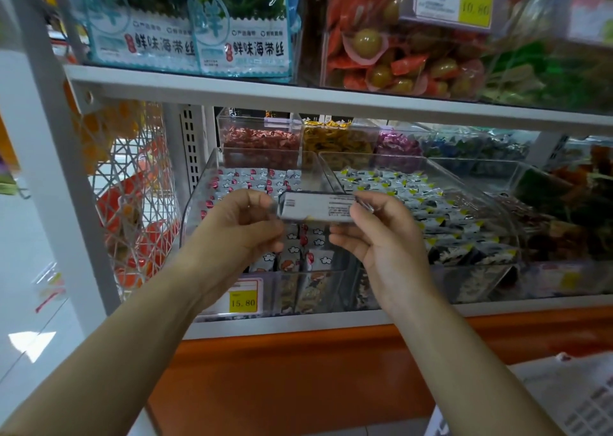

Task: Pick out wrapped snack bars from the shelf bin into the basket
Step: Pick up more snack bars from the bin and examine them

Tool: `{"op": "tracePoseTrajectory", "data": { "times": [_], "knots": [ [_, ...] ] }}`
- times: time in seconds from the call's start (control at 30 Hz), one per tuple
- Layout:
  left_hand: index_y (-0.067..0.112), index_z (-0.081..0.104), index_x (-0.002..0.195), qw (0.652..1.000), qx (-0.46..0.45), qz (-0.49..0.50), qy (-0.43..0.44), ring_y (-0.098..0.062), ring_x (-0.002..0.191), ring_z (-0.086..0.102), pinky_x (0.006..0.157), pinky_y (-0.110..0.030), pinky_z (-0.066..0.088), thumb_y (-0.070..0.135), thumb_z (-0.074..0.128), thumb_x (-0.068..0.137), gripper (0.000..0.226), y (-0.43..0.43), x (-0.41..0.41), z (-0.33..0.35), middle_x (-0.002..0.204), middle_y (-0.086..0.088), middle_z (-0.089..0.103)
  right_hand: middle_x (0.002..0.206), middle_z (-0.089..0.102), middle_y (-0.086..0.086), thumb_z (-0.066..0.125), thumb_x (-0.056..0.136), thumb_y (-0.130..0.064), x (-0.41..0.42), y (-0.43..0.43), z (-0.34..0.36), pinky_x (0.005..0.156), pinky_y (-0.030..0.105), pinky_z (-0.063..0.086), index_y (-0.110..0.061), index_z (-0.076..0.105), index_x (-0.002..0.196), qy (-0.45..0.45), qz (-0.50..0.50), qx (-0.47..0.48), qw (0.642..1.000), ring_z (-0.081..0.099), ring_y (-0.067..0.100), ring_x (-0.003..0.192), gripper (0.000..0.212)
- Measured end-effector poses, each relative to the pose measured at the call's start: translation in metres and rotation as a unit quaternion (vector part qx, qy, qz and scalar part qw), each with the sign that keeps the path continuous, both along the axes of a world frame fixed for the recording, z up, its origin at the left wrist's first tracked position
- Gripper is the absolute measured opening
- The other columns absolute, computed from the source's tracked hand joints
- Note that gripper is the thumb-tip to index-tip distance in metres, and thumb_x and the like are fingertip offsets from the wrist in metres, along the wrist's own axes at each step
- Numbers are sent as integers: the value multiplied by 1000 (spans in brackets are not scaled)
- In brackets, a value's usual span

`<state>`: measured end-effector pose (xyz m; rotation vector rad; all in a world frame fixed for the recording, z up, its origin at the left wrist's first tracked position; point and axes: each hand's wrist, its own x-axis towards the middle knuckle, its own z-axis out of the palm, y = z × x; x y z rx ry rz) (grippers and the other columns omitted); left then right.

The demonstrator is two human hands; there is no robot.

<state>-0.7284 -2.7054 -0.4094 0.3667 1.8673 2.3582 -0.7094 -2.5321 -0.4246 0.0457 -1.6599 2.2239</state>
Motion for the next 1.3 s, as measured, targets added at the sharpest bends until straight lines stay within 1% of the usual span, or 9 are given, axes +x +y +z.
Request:
{"op": "tracePoseTrajectory", "data": {
  "times": [0.07, 0.17, 0.3, 0.47, 0.63, 0.73, 0.97, 1.1, 1.3],
  "knots": [
    [7, 52, 86, 997, 57, -32, -31, -17, 67, 62, 57, -20, 55, -12, 58, 75, 22, -1, 0, 3, 88, -14, 58, 113, 54, 17, 56, 90, -2, 0, 0, 0, 67, 28, 57, -16, 61, 95, 11, -3, 35, 999, 66, 25, 86, 16],
    [6, 55, 93, 999, 33, -17, -9, -15, 67, 63, 58, -21, 55, 11, 66, 67, 29, -3, -3, 2, 86, -9, 63, 114, 52, 16, 56, 89, 0, 1, -1, -1, 67, 30, 58, -16, 60, 92, 15, -1, 65, 998, 63, 29, 95, 17],
    [14, 62, 113, 999, -41, 9, 33, -15, 75, 64, 62, -20, 54, 15, 62, 78, 35, -4, -4, -1, 102, -13, 64, 105, 56, 12, 57, 89, -3, 2, -4, 0, 61, 27, 57, -15, 64, 90, 21, 8, 81, 996, 67, 16, 79, 14],
    [18, 66, 105, 989, -126, 8, 78, -17, 77, 69, 69, -22, 57, 12, 61, 84, 23, -4, -1, 2, 104, -8, 64, 82, 60, 0, 59, 88, -6, 2, -2, 1, 53, 29, 56, -18, 66, 72, 4, -16, 73, 997, 65, 11, 66, 20],
    [11, 60, 86, 980, -175, 12, 96, -10, 52, 59, 53, -24, 55, 11, 58, 89, 3, 6, 5, 2, 66, 4, 61, 77, 56, 3, 59, 89, -8, 0, -2, -2, 52, 25, 54, -16, 60, 68, 22, -33, 93, 995, 62, 9, 64, 22],
    [10, 55, 82, 971, -204, 40, 120, -10, 48, 56, 50, -27, 53, 20, 56, 89, 12, 10, 6, 0, 53, 11, 58, 79, 55, 5, 59, 88, -7, 0, -3, -2, 57, 29, 57, -14, 61, 70, 30, -19, 108, 993, 62, 13, 68, 20],
    [5, 59, 76, 970, -212, 52, 109, -13, 53, 61, 54, -29, 55, 22, 59, 88, 21, 4, -2, 0, 57, 9, 62, 67, 62, -11, 61, 86, -7, 1, -1, -1, 56, 32, 58, -17, 63, 69, 36, -1, 122, 992, 66, 7, 66, 20],
    [8, 66, 67, 970, -227, -11, 87, -13, 61, 64, 57, -23, 57, 23, 61, 85, 24, -6, -5, 5, 68, 3, 68, 77, 62, 0, 61, 88, -10, 1, 0, -1, 54, 27, 56, -19, 65, 69, 25, -1, 128, 991, 66, 8, 67, 21],
    [20, 74, 63, 975, -191, -82, 74, -18, 71, 69, 69, -24, 58, 27, 62, 69, 15, -17, -4, 11, 79, -2, 74, 63, 64, -13, 58, 89, -11, 0, 2, 2, 54, 28, 56, -26, 70, 61, 7, 36, 94, 995, 65, 8, 63, 34]
  ]
}}
